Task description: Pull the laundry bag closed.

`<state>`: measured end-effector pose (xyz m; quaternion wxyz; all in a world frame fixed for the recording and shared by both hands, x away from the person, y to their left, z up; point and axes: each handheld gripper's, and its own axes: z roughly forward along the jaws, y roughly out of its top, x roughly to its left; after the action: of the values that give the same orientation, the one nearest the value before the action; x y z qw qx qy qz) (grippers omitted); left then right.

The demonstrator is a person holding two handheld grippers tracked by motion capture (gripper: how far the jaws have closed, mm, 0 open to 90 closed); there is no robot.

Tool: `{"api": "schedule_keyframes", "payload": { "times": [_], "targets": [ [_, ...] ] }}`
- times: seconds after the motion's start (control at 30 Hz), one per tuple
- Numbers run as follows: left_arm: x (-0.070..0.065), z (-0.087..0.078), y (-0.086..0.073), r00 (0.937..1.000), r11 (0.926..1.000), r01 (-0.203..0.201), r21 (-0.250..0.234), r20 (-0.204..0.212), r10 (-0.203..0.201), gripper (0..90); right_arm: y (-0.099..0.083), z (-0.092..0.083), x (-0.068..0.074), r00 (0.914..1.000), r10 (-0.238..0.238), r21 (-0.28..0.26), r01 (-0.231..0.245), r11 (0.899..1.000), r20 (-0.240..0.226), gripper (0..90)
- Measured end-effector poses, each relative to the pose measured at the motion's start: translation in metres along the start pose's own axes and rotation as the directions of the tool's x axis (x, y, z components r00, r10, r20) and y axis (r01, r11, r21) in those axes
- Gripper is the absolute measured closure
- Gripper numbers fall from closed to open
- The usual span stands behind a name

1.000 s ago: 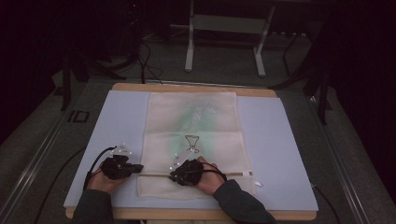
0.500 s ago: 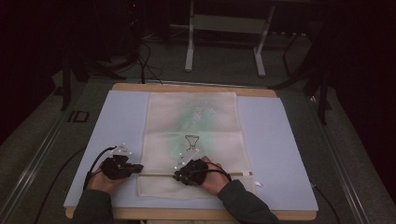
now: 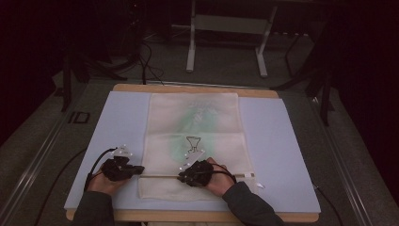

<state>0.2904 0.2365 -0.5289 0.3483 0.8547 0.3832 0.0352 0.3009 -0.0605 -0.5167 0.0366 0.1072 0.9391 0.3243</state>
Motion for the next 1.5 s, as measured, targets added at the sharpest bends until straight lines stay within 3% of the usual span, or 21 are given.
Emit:
{"api": "schedule_keyframes", "payload": {
  "times": [1.0,1.5],
  "targets": [
    [0.001,0.000,0.000,1.0000,1.0000,0.007,-0.004,0.006,-0.007,89.8,-0.012,-0.014,-0.003,0.9999,0.012,-0.001,-0.012,1.000,0.011,82.3],
    [0.001,0.000,0.000,1.0000,1.0000,0.008,-0.005,0.005,-0.008,89.8,-0.028,-0.026,-0.009,0.9990,0.040,-0.004,-0.040,0.999,0.021,82.3]
  ]
}}
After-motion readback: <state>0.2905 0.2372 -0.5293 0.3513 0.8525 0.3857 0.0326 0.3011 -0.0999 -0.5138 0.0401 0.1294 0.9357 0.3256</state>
